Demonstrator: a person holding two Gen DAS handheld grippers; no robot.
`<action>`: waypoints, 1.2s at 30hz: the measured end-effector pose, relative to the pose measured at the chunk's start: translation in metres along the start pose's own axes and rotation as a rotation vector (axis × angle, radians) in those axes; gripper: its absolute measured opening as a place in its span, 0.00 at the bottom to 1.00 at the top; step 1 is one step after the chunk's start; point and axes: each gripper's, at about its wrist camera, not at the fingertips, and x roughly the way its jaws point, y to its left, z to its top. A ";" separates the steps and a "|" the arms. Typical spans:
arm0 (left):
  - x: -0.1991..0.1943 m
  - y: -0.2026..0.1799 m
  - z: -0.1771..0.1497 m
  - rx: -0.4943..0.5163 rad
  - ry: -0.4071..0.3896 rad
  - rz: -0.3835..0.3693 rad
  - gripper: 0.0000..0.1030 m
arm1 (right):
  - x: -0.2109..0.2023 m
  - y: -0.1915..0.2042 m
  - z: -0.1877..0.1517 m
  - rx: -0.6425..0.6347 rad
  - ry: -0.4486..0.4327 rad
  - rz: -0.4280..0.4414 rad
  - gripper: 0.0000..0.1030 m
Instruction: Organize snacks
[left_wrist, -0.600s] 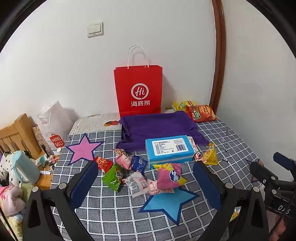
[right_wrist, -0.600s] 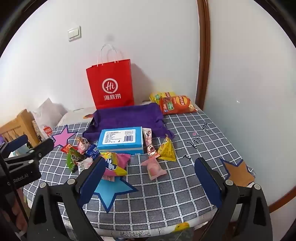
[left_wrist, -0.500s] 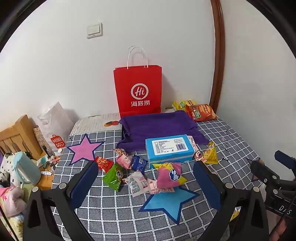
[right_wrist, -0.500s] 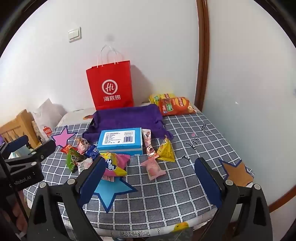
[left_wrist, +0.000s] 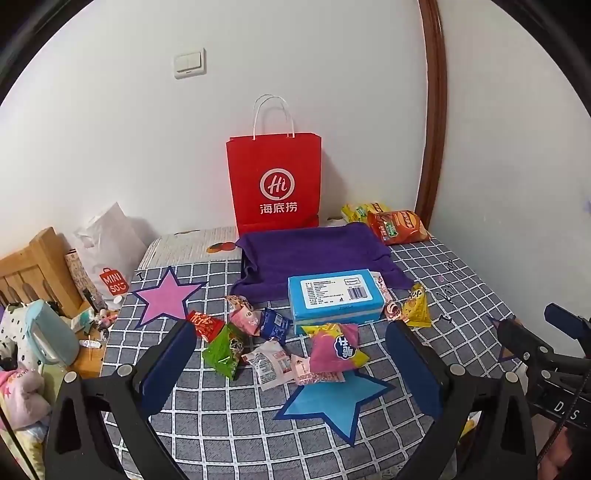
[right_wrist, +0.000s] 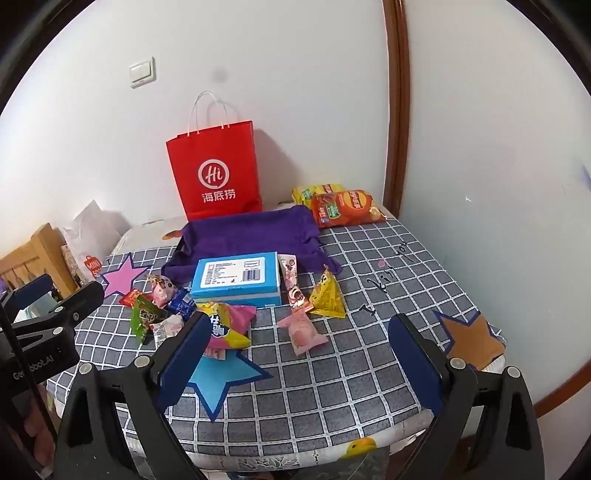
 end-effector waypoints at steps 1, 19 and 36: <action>0.000 0.001 -0.001 -0.004 0.001 0.000 0.99 | 0.000 0.001 0.000 -0.002 0.000 -0.001 0.93; 0.000 0.004 -0.002 -0.021 0.000 0.001 1.00 | 0.001 0.004 -0.002 0.002 -0.001 0.004 0.93; -0.001 0.004 -0.005 -0.023 -0.004 -0.001 0.99 | 0.000 0.004 -0.003 0.002 -0.003 0.004 0.93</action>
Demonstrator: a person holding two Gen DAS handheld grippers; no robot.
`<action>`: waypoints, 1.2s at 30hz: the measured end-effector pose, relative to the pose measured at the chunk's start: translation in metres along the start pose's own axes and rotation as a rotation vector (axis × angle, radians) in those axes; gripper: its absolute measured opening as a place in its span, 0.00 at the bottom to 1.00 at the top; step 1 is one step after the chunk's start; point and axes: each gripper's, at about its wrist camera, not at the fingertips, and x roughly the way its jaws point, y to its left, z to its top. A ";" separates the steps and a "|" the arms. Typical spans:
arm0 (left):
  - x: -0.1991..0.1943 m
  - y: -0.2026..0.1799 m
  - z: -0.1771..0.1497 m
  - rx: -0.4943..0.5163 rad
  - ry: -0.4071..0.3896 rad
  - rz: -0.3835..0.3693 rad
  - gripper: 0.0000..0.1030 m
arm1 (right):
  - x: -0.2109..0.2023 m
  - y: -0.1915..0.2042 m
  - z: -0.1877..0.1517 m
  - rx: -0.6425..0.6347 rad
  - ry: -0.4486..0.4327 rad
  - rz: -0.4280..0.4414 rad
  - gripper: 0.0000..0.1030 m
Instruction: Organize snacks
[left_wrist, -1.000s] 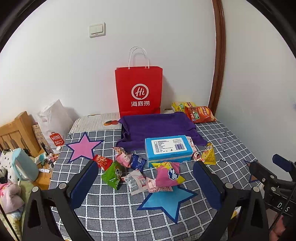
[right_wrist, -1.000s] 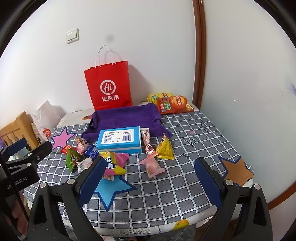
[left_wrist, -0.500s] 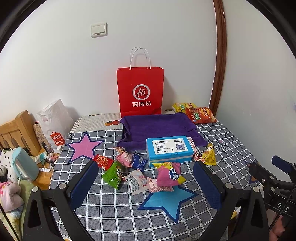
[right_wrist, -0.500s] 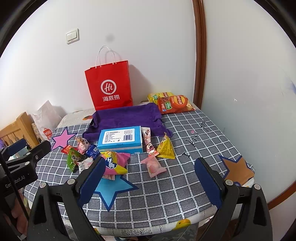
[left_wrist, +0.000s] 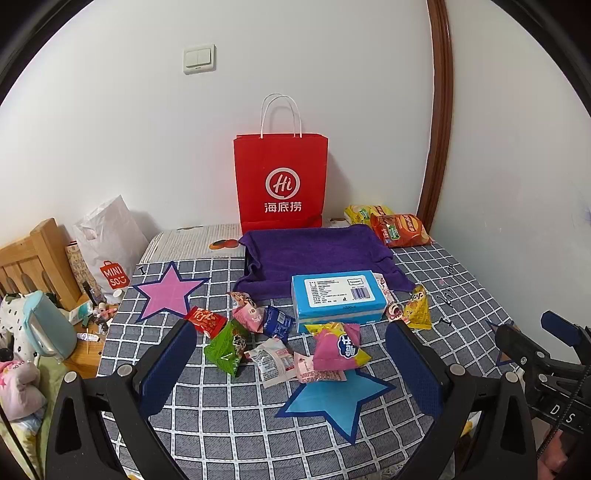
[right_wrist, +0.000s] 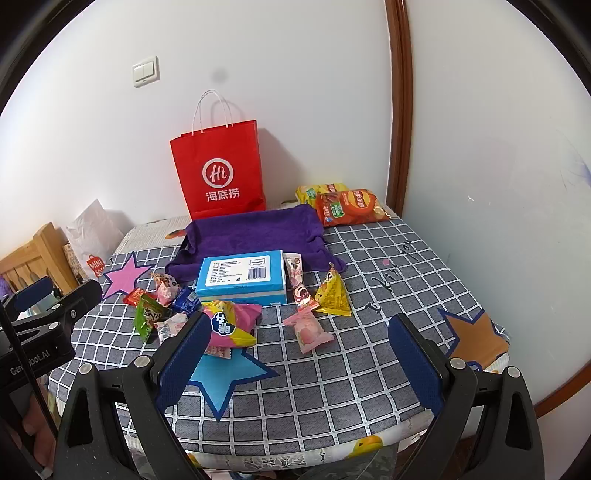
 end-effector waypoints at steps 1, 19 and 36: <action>0.000 0.000 0.000 -0.001 0.000 0.000 1.00 | 0.000 0.000 0.000 0.000 -0.001 0.000 0.93; 0.000 0.001 -0.001 -0.002 -0.002 0.000 0.99 | 0.001 0.005 -0.002 -0.004 -0.004 0.004 0.93; -0.001 0.002 -0.002 -0.004 -0.003 -0.001 0.99 | 0.000 0.007 -0.002 -0.010 -0.005 0.004 0.93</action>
